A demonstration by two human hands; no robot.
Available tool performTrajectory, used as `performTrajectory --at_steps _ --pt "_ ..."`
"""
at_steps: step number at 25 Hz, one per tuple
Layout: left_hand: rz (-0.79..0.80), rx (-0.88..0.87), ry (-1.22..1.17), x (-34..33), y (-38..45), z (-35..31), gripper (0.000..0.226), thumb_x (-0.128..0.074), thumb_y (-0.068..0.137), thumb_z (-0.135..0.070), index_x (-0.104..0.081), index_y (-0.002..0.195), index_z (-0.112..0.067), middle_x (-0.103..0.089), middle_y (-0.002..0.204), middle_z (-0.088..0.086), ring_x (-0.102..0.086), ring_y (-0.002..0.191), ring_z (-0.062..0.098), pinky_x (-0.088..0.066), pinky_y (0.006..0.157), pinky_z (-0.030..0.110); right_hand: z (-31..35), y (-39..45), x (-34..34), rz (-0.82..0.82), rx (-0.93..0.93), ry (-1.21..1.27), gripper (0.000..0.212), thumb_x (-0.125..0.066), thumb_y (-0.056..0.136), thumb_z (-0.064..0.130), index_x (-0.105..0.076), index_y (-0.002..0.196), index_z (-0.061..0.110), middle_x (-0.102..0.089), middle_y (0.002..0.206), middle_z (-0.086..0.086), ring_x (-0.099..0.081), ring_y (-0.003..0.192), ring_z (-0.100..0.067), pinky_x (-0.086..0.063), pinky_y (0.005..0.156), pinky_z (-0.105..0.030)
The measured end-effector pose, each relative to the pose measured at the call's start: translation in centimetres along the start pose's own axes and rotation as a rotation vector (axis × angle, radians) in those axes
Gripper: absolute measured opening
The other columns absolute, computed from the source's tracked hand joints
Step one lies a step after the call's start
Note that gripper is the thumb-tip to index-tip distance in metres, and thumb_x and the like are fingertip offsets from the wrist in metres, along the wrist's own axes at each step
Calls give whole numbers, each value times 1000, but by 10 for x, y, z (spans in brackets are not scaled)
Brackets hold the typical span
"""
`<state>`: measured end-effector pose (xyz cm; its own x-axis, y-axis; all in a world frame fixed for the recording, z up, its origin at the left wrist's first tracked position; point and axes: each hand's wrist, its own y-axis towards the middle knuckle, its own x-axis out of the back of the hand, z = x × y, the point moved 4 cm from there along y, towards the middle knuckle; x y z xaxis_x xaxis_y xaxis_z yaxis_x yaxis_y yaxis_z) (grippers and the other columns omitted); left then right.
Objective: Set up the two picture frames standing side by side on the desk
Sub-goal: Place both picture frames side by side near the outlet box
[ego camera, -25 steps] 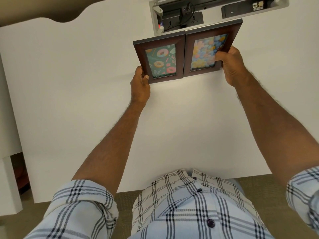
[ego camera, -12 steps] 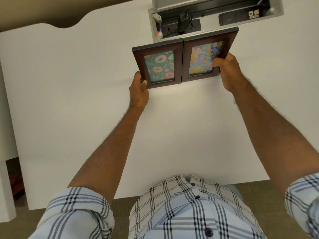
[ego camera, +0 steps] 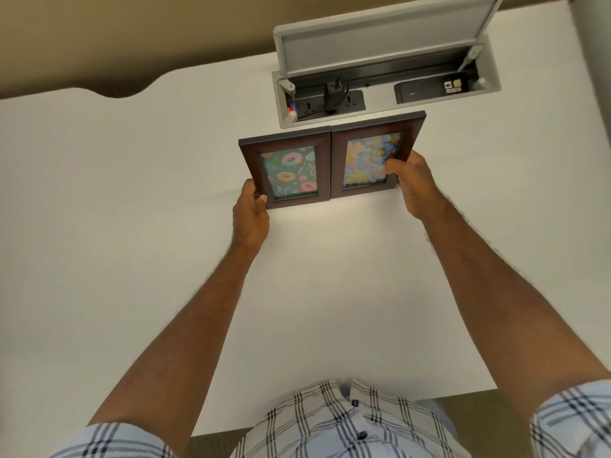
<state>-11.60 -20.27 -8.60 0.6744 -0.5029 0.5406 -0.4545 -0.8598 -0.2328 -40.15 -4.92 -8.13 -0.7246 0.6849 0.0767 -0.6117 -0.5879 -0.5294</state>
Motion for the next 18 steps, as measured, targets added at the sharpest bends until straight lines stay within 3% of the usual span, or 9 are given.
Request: performTrajectory --at_steps 6,11,14,18 --pt "3 -13 -10 2 0 -3 28 -40 107 -19 -48 126 0 -59 133 16 -58 116 20 -58 96 47 1 2 0 1 -12 -26 51 -59 92 5 -49 142 8 -62 136 -6 -58 128 -27 -54 102 -36" --pt "6 4 -2 0 0 -1 30 -40 107 -19 -46 131 -4 -58 137 14 -58 125 27 -56 100 46 -2 3 0 -1 -11 -26 52 -58 94 5 -47 145 6 -59 142 -13 -57 129 -30 -48 110 -46" --pt "15 12 -21 -1 3 1 30 -39 107 -21 -46 132 -5 -57 138 13 -57 123 23 -56 100 46 -1 4 0 -4 -11 -22 51 -59 94 6 -47 144 7 -60 140 -11 -58 128 -29 -48 110 -46" --pt "-26 107 42 -1 1 7 34 -46 104 -19 -46 136 -7 -56 140 11 -58 123 25 -53 104 45 0 -6 -4 -3 14 11 57 -59 92 1 -41 146 10 -56 143 -11 -57 128 -26 -55 100 -36"
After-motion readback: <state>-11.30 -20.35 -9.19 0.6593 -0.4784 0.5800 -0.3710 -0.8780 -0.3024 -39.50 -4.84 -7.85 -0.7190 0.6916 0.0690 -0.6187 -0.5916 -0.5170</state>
